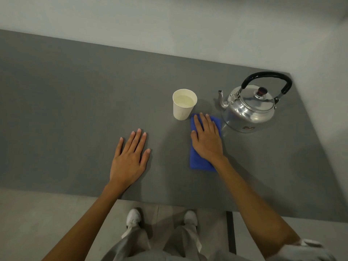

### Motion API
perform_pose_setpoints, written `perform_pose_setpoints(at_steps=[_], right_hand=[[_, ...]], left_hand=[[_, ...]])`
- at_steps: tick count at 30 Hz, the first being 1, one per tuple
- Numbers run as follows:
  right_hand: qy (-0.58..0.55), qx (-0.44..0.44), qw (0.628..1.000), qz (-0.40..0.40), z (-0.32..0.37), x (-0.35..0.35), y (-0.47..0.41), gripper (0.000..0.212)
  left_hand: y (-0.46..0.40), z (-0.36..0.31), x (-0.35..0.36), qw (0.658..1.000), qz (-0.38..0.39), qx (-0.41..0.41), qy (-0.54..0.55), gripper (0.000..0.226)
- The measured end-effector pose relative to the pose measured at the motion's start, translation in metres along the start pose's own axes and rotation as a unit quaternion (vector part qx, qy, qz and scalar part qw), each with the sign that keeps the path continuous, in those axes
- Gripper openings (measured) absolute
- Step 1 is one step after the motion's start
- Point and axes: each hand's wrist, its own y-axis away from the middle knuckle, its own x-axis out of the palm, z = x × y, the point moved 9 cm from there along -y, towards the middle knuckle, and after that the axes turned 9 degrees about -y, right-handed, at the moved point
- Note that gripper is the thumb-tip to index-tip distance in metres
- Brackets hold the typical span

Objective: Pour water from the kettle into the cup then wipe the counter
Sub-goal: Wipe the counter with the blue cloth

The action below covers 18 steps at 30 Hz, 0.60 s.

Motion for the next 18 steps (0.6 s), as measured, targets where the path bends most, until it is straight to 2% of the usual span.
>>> perform_pose_setpoints(at_steps=[6,9,13,18], right_hand=[[-0.010,-0.049,0.998,0.036,0.041,0.018,0.063,0.055],[-0.012,-0.064,0.995,0.073,0.034,0.020,0.107,0.056],[-0.017,-0.019,0.998,0.056,-0.016,-0.005,0.124,0.057],[-0.009,0.042,0.999,0.006,-0.045,-0.025,0.068,0.056]], left_hand=[[0.000,0.001,0.000,1.000,-0.004,0.001,-0.003,0.062],[0.000,0.002,0.001,1.000,-0.007,0.001,0.003,0.062],[0.001,0.002,0.002,1.000,-0.006,-0.001,-0.002,0.061],[0.000,0.002,0.002,1.000,-0.006,-0.002,-0.005,0.061]])
